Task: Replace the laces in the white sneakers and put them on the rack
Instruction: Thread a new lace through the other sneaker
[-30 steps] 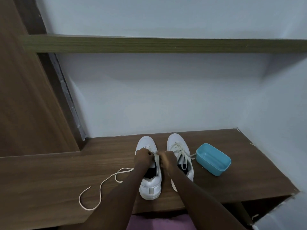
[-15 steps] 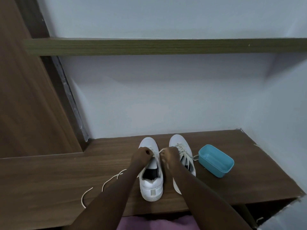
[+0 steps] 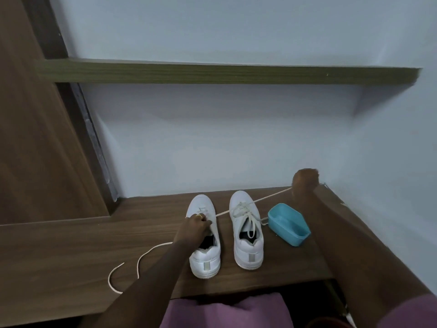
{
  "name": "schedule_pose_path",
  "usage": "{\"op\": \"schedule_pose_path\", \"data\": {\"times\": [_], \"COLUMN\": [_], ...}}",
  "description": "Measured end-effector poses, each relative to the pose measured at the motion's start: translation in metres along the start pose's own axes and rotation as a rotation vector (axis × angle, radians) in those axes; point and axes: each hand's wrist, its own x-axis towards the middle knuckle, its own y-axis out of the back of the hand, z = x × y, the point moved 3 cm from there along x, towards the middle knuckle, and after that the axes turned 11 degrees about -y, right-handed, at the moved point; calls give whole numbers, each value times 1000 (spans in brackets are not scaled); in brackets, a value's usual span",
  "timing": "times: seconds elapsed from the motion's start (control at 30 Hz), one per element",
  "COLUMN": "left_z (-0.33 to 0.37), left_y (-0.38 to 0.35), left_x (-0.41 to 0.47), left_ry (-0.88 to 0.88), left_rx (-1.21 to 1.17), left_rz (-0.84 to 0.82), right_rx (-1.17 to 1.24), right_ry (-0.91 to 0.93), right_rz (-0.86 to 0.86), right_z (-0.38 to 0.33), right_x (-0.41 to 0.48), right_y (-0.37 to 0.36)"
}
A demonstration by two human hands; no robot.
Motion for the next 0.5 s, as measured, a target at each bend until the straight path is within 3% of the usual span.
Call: {"op": "schedule_pose_path", "data": {"times": [0.13, 0.23, 0.33, 0.5], "left_z": [1, 1, 0, 1], "left_y": [-7, -10, -15, -13], "left_x": [-4, -5, -9, -12], "left_ry": [-15, -6, -28, -40], "left_rx": [-23, -41, -6, 55], "left_rz": [16, 21, 4, 60], "right_rx": [-28, -173, -409, -812], "right_ry": [101, 160, 293, 507], "right_rz": [333, 368, 220, -234], "right_z": [-7, 3, 13, 44], "right_x": [9, 8, -1, -43], "right_y": [44, 40, 14, -66]}}
